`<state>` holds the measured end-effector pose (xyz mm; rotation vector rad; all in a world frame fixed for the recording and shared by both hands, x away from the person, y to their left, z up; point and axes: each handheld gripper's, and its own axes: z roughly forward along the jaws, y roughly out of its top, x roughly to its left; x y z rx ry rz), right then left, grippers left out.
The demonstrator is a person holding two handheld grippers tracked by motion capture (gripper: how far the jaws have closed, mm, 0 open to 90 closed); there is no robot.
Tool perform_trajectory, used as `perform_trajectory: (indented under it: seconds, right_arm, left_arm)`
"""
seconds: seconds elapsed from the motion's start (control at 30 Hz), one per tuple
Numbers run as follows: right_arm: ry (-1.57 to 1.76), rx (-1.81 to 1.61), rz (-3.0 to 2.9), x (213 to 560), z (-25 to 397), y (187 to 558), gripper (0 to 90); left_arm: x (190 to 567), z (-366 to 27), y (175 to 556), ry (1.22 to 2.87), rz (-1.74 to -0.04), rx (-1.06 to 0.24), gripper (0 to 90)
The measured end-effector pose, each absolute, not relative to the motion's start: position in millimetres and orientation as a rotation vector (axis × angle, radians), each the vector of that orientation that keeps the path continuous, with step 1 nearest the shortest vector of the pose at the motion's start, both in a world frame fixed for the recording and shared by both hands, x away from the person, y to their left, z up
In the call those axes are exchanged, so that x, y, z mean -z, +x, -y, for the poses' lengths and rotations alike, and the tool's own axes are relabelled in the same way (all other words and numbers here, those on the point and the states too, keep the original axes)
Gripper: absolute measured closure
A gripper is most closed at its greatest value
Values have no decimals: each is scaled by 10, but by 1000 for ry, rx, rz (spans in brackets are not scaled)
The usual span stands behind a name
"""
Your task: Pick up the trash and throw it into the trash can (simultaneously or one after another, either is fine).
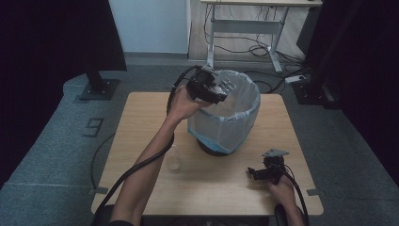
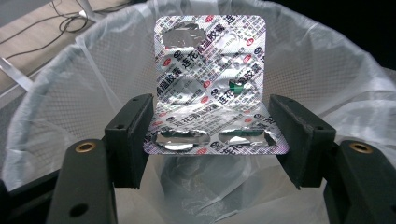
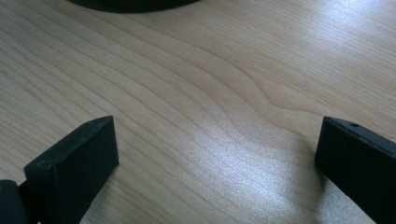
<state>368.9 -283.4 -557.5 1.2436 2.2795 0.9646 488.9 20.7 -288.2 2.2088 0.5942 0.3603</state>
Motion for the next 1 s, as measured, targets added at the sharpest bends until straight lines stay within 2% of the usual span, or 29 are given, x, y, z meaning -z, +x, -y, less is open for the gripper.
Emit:
perform_trajectory:
  seconds: [0.2, 0.27, 0.3, 0.37, 0.43, 0.53, 1.0]
  right_arm:
    - [1244, -965, -2279, 5574, 2834, 3689, 0]
    - [1243, -965, -2279, 5575, 2834, 3689, 0]
    - [1244, -965, -2279, 5574, 2834, 3689, 0]
    - [1243, -965, -2280, 5575, 2834, 3689, 0]
    - [1244, -965, -2280, 5575, 2834, 3689, 0]
    - [1242, -965, -2280, 5575, 2834, 3689, 0]
    - [1242, -964, -2280, 5575, 2834, 3689, 0]
  left_arm:
    - [2985, -122, 4925, 2261, -595, -351, 325]
    - [2994, -110, 4927, 2266, -597, -358, 248]
    - [3003, -103, 4929, 2270, -598, -365, 248]
    - [3011, -95, 4931, 2277, -604, -380, 134]
    - [3005, -105, 4930, 2278, -605, -382, 121]
    - [2968, -143, 4918, 2272, -601, -372, 29]
    - [2848, -348, 4815, 2251, -571, -389, 0]
